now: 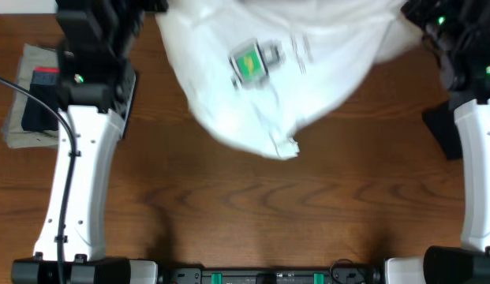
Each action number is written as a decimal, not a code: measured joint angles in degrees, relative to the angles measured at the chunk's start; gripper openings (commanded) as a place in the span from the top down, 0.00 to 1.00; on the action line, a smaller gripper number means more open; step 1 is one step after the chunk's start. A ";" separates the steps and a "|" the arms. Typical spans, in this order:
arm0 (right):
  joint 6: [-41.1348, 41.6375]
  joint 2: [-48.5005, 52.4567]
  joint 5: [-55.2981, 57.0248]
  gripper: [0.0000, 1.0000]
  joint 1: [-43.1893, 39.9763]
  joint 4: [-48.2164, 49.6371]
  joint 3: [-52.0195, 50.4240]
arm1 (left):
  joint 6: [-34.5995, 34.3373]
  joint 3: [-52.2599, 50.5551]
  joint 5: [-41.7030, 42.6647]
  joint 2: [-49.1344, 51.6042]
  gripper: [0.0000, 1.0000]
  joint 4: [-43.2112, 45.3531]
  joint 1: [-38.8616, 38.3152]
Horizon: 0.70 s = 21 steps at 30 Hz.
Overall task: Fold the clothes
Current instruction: 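Lift the T-shirt with both grippers, shake it, and lay it flat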
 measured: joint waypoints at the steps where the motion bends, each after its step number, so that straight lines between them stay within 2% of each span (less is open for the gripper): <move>1: -0.44 0.00 -0.07 0.99 -0.31 -1.75 2.29 | 0.35 2.82 0.02 0.07 0.94 -1.84 0.26; 5: -2.84 -1.29 -0.24 0.99 -2.16 -9.16 11.61 | 1.73 12.94 0.04 -1.88 0.94 -11.69 1.11; 10: -4.61 -3.50 0.92 0.99 -2.73 -21.92 13.35 | 2.73 16.13 0.04 -5.33 0.94 -31.36 1.11; 12: -4.87 -2.82 2.27 0.98 -2.71 -26.91 12.07 | 2.82 15.76 -0.20 -4.83 0.93 -39.69 1.11; 15: -5.16 -0.61 3.74 0.88 -2.73 -32.33 8.39 | 2.95 14.16 -0.66 -1.75 0.93 -50.62 1.11; 17: -5.49 1.29 4.13 0.81 -2.71 -34.45 4.98 | 2.95 12.81 -1.05 1.36 0.93 -56.81 1.11; 21: -5.88 4.20 4.52 0.75 -2.71 -35.95 -1.84 | 2.69 11.21 -1.44 8.26 0.93 -66.99 1.11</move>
